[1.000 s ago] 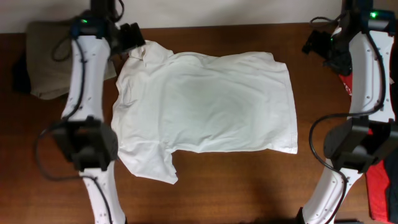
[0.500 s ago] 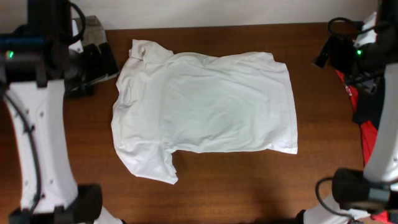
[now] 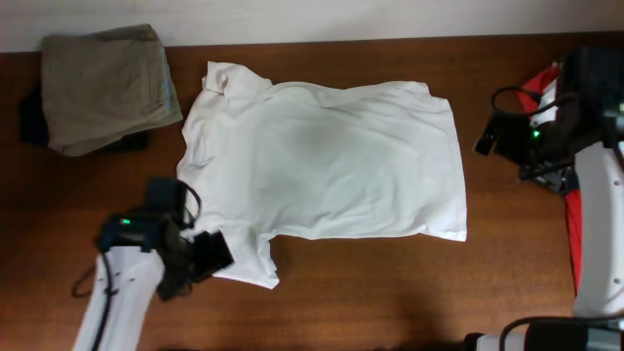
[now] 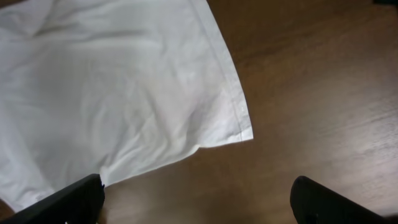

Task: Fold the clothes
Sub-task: 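Grasp the T-shirt's bottom hem corners with both grippers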

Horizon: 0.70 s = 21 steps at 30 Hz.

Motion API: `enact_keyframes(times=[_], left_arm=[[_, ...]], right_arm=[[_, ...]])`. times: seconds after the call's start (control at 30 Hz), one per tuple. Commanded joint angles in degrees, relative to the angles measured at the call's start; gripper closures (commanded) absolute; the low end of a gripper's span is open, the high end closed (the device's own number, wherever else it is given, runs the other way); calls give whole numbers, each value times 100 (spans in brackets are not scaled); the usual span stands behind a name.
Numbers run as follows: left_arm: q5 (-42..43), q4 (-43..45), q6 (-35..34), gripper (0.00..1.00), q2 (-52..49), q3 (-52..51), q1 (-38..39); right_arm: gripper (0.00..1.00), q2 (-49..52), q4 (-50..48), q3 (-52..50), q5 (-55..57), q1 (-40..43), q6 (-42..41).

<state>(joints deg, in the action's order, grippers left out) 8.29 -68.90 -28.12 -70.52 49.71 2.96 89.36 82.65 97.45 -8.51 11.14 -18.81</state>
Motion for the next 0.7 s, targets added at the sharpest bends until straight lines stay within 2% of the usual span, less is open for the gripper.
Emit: enact_keyframes(times=[0.0, 0.2, 0.23, 0.37, 0.43, 0.53, 0.6, 0.67], left_arm=[[144, 1008, -326, 11, -345, -634, 140], [13, 1832, -442, 11, -1974, -660, 140], [-37, 1954, -444, 15, -2262, -660, 138], [-81, 2227, -444, 23, -2804, -660, 138], [-79, 2260, -444, 39, -2848, -660, 138], [-90, 2262, -444, 79, -2848, -660, 138], [-216, 2260, -444, 99, -2848, -660, 136], [-212, 2190, -446, 99, -2846, -625, 57]], right_arm=[[1, -48, -111, -181, -72, -28, 35], [1, -48, -59, -203, -70, -28, 61], [1, -48, -61, -203, -33, -28, 61], [1, -50, -59, -203, 22, -28, 61], [1, -48, -59, -208, 37, -28, 61], [0, -48, -76, -409, 195, -28, 55], [0, -48, -173, -654, 192, -24, 31], [0, -48, -417, -1156, 144, -24, -11]])
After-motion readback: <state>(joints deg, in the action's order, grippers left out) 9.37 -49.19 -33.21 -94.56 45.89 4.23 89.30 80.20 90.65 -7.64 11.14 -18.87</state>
